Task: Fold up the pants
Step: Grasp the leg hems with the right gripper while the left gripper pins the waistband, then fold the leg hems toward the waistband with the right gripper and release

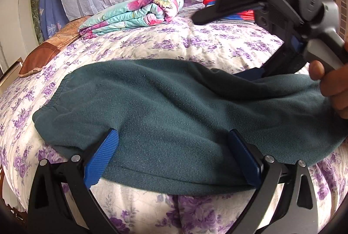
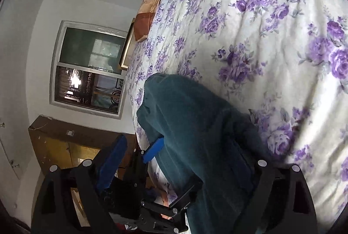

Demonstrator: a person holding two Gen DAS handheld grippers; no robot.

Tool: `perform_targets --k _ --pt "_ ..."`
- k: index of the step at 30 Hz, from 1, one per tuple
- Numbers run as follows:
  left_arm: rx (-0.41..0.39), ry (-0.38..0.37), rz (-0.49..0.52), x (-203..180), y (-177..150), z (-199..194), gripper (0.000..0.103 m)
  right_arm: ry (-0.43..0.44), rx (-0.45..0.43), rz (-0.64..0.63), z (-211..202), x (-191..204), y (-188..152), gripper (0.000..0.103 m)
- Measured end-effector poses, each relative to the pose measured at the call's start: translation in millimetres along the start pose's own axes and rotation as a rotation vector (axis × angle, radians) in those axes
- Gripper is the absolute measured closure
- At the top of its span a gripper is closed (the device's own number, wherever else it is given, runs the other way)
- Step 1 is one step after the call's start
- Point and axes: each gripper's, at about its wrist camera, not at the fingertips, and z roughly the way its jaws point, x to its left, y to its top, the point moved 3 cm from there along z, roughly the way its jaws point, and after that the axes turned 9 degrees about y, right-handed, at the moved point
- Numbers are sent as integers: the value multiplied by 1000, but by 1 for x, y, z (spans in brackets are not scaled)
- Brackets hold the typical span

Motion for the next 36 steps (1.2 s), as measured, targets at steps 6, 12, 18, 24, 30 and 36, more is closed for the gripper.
perform_targets --k 6,12,18,24,30,36 --pt "-1 0 1 0 0 0 5 109 -55 -30 -7 2 0 9" --pt "-3 -2 0 1 0 0 5 -24 -96 -91 -34 3 -14 13" --pt "-6 -4 -1 2 0 0 5 -57 -115 -14 -35 -19 -8 81" --pt "-12 -11 -6 1 0 -2 5 -78 -194 -2 -47 -20 -8 87" --pt "-16 -15 -9 2 0 -3 5 -194 -214 9 -49 -31 -4 73" --pt "-18 -16 -10 1 -1 -3 5 -236 -167 -42 -38 -28 -11 75"
